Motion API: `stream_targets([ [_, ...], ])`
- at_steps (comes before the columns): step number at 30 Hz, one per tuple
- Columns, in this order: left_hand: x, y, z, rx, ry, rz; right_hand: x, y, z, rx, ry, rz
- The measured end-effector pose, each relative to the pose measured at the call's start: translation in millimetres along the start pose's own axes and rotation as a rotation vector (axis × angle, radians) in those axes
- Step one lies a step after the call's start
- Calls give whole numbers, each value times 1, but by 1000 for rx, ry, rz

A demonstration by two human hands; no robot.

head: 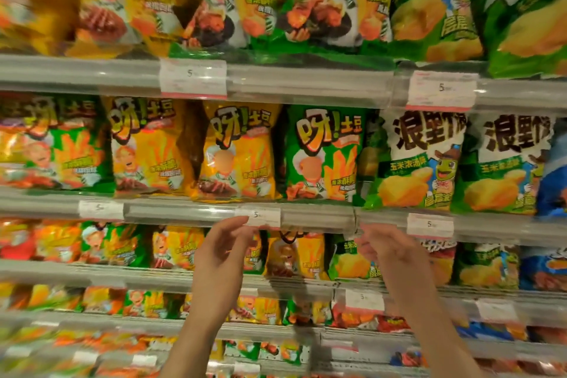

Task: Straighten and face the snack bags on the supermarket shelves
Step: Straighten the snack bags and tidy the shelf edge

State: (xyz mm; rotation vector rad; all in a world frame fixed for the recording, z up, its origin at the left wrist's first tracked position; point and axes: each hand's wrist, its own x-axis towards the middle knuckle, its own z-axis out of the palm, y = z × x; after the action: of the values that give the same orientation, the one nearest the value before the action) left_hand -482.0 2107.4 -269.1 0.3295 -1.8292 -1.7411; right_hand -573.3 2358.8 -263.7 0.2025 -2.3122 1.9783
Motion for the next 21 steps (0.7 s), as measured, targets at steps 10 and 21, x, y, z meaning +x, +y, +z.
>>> stream_targets([
  [10, 24, 6, -20, 52, 43, 61, 18, -2, 36, 29, -50, 1],
  [21, 86, 15, -68, 34, -138, 161, 18, -31, 100, -50, 80, -80],
])
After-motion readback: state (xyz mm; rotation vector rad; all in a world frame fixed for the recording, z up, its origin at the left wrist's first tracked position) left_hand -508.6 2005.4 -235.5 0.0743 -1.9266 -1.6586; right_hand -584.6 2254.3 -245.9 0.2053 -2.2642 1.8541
